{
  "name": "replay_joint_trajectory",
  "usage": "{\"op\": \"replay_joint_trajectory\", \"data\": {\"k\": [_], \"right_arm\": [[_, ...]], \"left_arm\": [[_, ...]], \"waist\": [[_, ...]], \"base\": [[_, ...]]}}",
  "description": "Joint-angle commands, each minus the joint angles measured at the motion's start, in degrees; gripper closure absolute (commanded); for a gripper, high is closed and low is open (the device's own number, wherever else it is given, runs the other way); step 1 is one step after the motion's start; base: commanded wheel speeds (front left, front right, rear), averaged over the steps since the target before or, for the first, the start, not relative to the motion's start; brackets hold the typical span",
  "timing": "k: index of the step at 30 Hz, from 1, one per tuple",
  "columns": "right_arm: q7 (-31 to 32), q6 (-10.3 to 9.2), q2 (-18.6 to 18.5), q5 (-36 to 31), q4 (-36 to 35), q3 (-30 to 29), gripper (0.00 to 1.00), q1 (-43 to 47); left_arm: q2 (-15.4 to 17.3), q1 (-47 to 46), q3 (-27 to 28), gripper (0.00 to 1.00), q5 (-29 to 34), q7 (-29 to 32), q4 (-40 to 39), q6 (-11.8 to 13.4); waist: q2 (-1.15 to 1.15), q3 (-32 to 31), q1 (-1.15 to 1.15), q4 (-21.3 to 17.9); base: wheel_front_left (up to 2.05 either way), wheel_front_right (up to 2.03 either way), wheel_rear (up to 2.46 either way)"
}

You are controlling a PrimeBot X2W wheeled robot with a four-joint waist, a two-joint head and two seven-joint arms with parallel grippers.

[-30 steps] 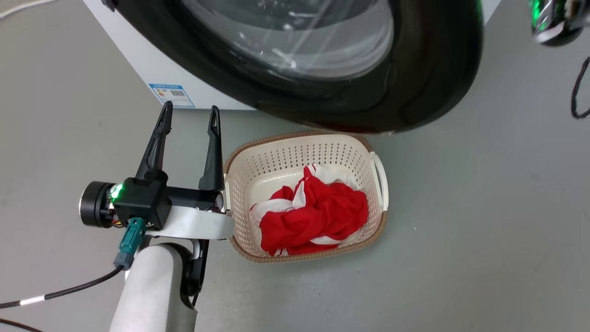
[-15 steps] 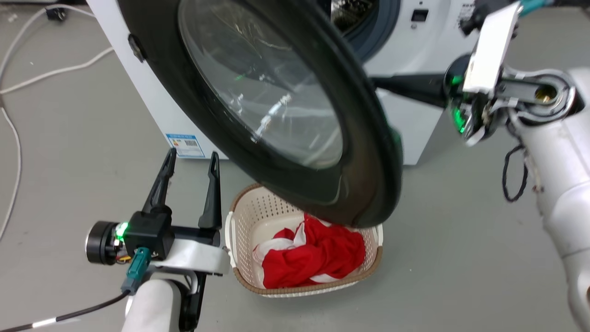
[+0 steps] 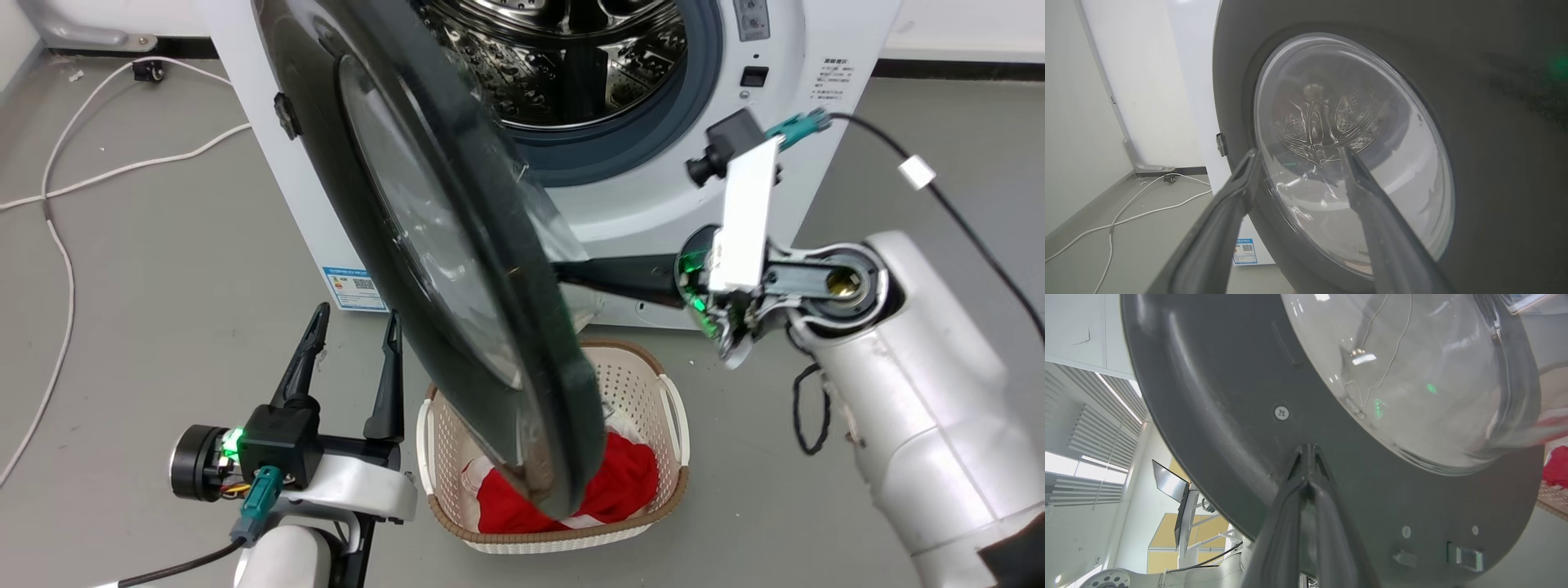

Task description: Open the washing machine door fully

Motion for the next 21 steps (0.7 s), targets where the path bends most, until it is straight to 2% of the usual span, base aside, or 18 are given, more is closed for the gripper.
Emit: {"op": "replay_joint_trajectory", "data": {"k": [1, 7, 21], "right_arm": [[-0.43, 0.14, 0.76, 0.08, -0.77, 0.45, 1.00, 1.42], [-1.14, 0.14, 2.50, 0.62, -2.94, 1.66, 1.00, 3.78], [-2.39, 0.14, 3.84, 2.51, -8.06, 3.59, 1.00, 8.01]], "left_arm": [[-0.03, 0.69, -0.29, 0.00, -0.05, -0.15, 0.14, 0.20], [-0.06, 1.06, -1.00, 0.00, -0.47, -0.15, 0.45, 0.05], [-0.09, 1.50, -0.76, 0.00, -0.97, -0.15, 0.38, 0.20]], "waist": [[0.00, -0.11, 0.01, 0.12], [0.00, -0.67, 0.01, 0.30], [0.00, -1.02, 0.01, -0.99]], "base": [[0.00, 0.00, 0.00], [0.00, 0.00, 0.00], [0.00, 0.00, 0.00]]}}
